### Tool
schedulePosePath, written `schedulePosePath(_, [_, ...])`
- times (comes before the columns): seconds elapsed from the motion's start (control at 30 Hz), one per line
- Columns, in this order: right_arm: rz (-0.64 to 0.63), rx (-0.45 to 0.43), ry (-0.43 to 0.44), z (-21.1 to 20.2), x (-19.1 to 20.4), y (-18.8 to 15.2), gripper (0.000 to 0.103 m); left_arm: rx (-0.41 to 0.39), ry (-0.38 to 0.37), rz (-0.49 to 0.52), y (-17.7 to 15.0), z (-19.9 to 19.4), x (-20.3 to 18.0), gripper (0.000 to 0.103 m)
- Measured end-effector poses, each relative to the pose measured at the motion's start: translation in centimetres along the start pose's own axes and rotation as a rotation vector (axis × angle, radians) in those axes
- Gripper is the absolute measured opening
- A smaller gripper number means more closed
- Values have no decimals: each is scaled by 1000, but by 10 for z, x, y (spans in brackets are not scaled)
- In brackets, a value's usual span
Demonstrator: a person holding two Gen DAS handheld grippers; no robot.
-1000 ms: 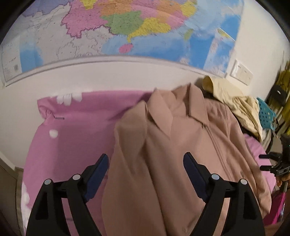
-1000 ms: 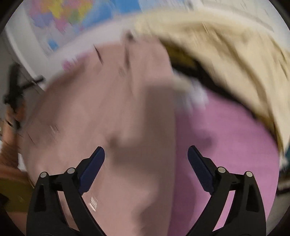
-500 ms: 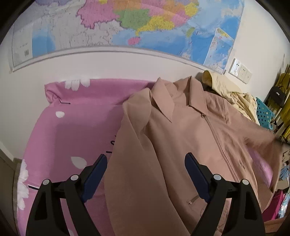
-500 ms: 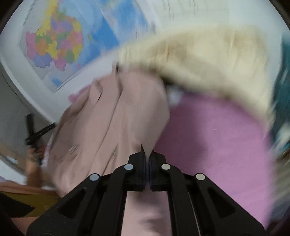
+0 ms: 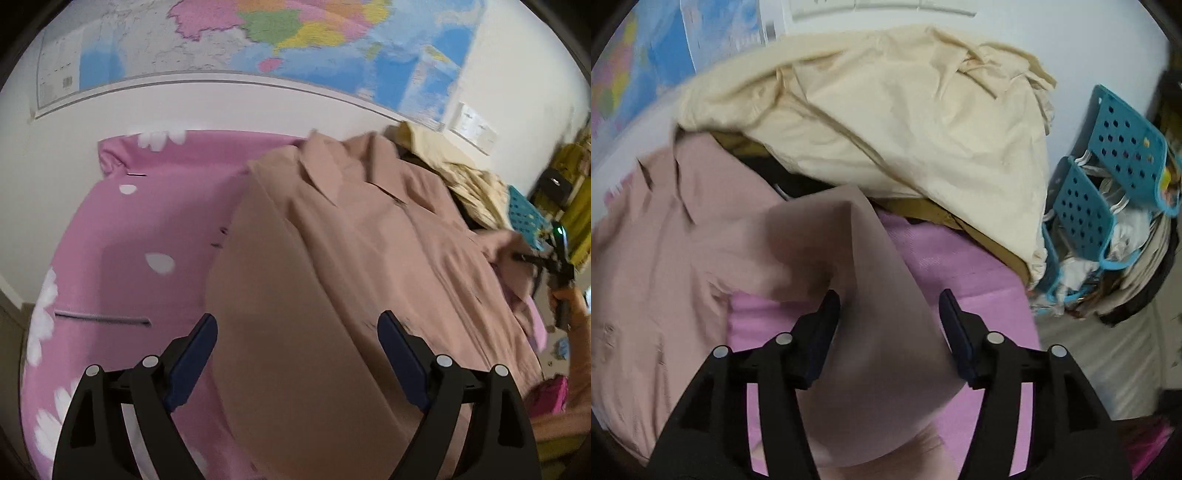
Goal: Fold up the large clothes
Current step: 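Lay the pink jacket flat on the bed and open both grippers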
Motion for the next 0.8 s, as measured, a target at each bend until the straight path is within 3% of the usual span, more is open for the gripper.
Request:
schedulePosePath(0.1, [-32,-101,18,-26,19,7,69,-3,31,51,-16,-6,-11,87])
schedulePosePath(0.13, [-45,-135,36,-35,28,9,69,14,44,61,-23,-2,-13,76])
schedulePosePath(0.17, [-53,-154,62,-40,37,9,69,39,55,62,-29,4,-13,47])
schedulePosePath(0.2, [-60,-163,90,-42,43,10,69,71,59,49,-33,11,-10,33])
schedulePosePath(0.23, [-70,-168,135,-43,56,8,70,95,62,20,-35,16,-4,5])
schedulePosePath(0.27, [-78,-162,167,-43,66,4,71,98,78,-6,-33,18,3,3])
schedulePosePath(0.4, [-134,-124,253,-32,99,-7,71,5,239,-63,4,-8,49,3])
schedulePosePath(0.53, [-152,-108,300,-21,116,-10,71,-77,481,-40,59,-35,99,5])
schedulePosePath(0.6, [-148,-86,307,-8,120,-12,71,-80,591,-12,73,-32,112,15])
schedulePosePath(0.63, [-142,-69,322,-1,121,-16,71,-65,661,13,74,-25,118,28])
schedulePosePath(0.67, [-133,-50,340,5,123,-20,71,-38,704,37,70,-14,120,50])
schedulePosePath(0.73, [-120,-22,355,15,125,-30,71,-7,694,26,56,5,119,58])
schedulePosePath(0.8, [-102,8,391,20,128,-42,71,54,611,-7,34,21,112,62])
Point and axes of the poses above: each gripper's, at about its wrist camera, not at the fingertips, and z roughly the way its jaws point, x to its left, y to its top, the point moved 10 cm from there along z, roughly the way its jaws point, and after that the axes turned 15 degrees about y, right-handed, at the moved point
